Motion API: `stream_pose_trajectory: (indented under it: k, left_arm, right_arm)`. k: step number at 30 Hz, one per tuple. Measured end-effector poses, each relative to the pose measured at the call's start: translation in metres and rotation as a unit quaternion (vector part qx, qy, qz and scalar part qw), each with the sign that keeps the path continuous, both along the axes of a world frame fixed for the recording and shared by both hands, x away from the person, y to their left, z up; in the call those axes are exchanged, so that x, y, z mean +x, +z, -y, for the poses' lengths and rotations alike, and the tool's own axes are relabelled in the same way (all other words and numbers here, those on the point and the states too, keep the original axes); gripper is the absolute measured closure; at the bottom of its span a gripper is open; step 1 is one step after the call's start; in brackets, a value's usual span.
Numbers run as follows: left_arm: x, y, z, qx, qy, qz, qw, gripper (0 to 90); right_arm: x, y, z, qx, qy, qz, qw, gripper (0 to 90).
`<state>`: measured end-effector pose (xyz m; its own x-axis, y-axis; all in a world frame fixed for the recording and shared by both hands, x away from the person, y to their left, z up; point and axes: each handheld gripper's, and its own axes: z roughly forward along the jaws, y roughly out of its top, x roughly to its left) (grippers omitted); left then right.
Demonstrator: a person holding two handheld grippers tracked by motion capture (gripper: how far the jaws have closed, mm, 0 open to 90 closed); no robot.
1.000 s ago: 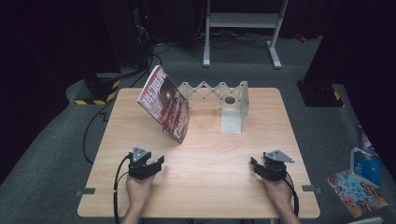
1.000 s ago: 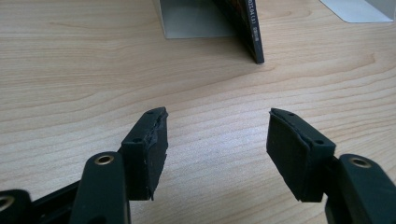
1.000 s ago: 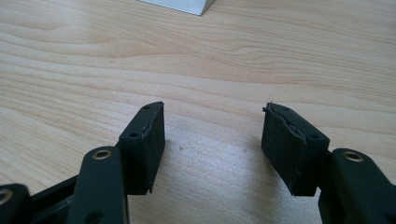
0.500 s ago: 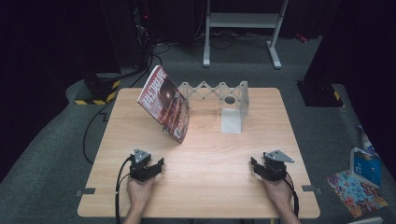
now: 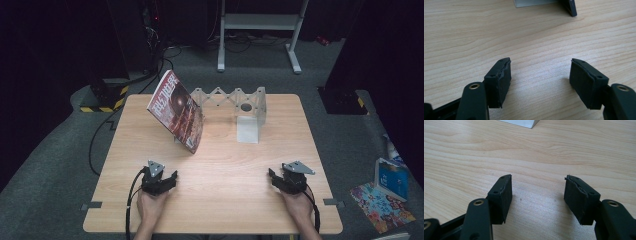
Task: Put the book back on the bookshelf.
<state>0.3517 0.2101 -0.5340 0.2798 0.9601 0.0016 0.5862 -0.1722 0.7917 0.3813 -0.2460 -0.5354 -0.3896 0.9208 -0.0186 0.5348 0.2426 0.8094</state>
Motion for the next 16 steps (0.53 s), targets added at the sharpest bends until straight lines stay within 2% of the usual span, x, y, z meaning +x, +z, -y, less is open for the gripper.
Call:
stream_pose_trajectory:
  k: [16]
  left_arm:
    - [-0.0002, -0.0004, 0.0002, -0.004, 0.004, 0.002, 1.0000, 33.4]
  right_arm:
    - [0.0000, 0.0000, 0.0000, 0.000, 0.000, 0.000, 1.0000, 39.6]
